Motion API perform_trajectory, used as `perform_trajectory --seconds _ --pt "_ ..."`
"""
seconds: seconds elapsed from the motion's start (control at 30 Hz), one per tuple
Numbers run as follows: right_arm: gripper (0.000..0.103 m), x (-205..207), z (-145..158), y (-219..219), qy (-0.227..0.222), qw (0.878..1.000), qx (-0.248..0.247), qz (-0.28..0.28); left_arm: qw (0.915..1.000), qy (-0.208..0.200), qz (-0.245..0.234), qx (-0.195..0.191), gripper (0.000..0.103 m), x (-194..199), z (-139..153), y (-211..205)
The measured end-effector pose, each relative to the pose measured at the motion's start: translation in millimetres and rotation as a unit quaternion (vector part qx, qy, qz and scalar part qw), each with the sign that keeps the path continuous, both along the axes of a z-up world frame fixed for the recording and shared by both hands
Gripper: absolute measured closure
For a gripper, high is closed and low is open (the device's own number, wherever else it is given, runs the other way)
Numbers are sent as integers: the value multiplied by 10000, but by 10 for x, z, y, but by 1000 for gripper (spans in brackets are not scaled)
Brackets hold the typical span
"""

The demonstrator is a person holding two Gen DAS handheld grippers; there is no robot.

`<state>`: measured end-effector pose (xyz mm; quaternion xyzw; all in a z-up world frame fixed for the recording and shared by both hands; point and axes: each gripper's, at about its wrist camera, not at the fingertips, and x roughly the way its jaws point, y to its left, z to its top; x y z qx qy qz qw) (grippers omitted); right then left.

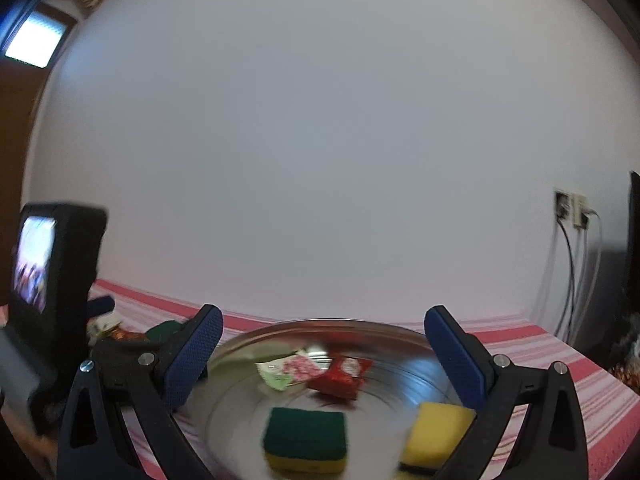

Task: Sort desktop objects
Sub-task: 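Withdraw both grippers from the tin bowl back toward the remaining items, then grasp the black box with the left gripper while the right gripper approaches a yellow sponge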

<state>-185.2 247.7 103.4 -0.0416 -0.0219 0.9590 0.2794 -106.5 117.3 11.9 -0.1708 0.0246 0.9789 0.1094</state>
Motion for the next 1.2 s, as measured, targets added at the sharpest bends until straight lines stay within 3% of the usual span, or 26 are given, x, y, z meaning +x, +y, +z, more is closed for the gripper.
perform_trajectory --seconds 0.13,0.2,0.3,0.37,0.47,0.53,0.6,0.7,0.77,0.83,1.0,1.2 --pt "1 -71 0 -145 -38 9989 -176 443 9970 -109 764 104 1 -237 45 -336" --pt "1 -125 2 -223 -59 9974 -272 660 9913 -226 1291 130 1 -379 60 -536" --pt "1 -191 0 -373 -74 9954 -247 918 9711 -436 2336 223 1 -517 45 -891" --pt "1 -231 -8 -495 -122 9943 -119 1049 9480 -496 3124 348 1 -553 26 -1121" --pt "1 -264 -43 -663 -234 9926 169 1180 9240 -859 3697 460 1 -632 -70 -1331" --pt "1 -259 -44 -724 -228 9911 234 1291 9133 -1371 3813 416 1 -777 -207 -1383" --pt "1 -261 -22 -755 -219 9894 181 1422 9139 -1777 3644 212 1 -916 -309 -1354" --pt "1 -331 -15 -771 -250 9868 2 1602 9134 -1958 3551 -353 1 -1022 -378 -1255" --pt "1 -386 -4 -789 -239 9837 -166 1772 9107 -2000 3578 -508 1 -1054 -406 -1259" --pt "1 -455 7 -821 -254 9805 -268 1928 9069 -2093 3624 -489 0 -1106 -421 -1300" --pt "1 -817 -79 -838 -657 9725 -611 2149 8744 -2892 3866 -478 0 -1220 -597 -1532" --pt "5 -1093 -131 -744 -956 9648 -1135 2171 8712 -2993 3890 73 0 -1170 -649 -1627"
